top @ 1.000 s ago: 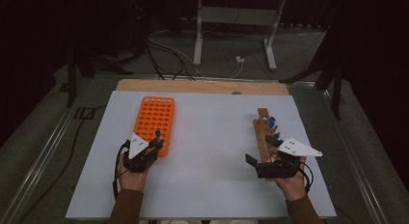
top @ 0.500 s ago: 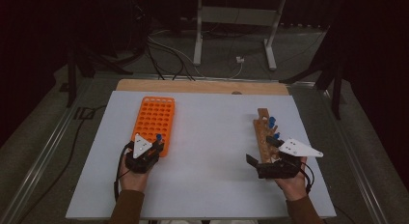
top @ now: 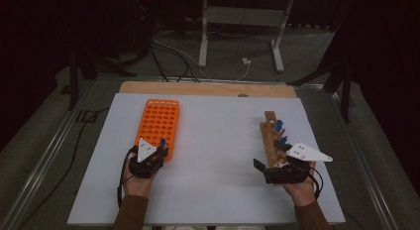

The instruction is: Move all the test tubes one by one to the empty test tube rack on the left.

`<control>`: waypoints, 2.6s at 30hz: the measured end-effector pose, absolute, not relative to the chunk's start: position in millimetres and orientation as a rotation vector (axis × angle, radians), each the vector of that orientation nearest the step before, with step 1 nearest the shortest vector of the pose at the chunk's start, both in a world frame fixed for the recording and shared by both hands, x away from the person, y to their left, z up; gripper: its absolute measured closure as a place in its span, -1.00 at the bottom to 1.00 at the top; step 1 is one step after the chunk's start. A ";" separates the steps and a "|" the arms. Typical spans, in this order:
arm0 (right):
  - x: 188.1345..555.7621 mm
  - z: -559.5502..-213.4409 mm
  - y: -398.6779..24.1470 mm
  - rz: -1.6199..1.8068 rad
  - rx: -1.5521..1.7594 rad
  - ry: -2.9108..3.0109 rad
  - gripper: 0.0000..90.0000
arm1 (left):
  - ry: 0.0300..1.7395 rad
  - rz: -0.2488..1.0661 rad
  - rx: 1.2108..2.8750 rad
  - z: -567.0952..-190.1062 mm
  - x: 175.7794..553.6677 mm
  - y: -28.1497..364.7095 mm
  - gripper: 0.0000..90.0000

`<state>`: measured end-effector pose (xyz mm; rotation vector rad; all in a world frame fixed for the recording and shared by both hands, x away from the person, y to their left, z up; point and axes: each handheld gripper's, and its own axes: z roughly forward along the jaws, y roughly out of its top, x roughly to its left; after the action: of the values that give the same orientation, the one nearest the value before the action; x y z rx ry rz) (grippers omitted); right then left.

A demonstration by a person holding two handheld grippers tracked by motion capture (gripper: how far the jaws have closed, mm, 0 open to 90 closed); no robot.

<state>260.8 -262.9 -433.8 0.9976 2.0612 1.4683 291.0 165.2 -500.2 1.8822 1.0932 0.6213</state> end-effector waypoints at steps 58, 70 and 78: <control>283.3 -454.8 -311.3 1.102 1.181 2.061 0.70 | 1.184 0.642 1.608 -474.5 264.2 203.8 -0.98; 278.3 -431.8 -317.2 1.144 1.153 2.030 0.71 | 1.183 0.628 1.599 -474.4 264.6 203.2 -0.98; 275.4 -417.2 -320.5 1.173 1.136 2.015 0.71 | 1.170 0.629 1.593 -471.1 264.5 202.0 -0.98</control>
<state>275.4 -320.5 -417.2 1.1362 2.0152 1.1727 264.5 202.0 -471.1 1.5931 1.1697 0.6289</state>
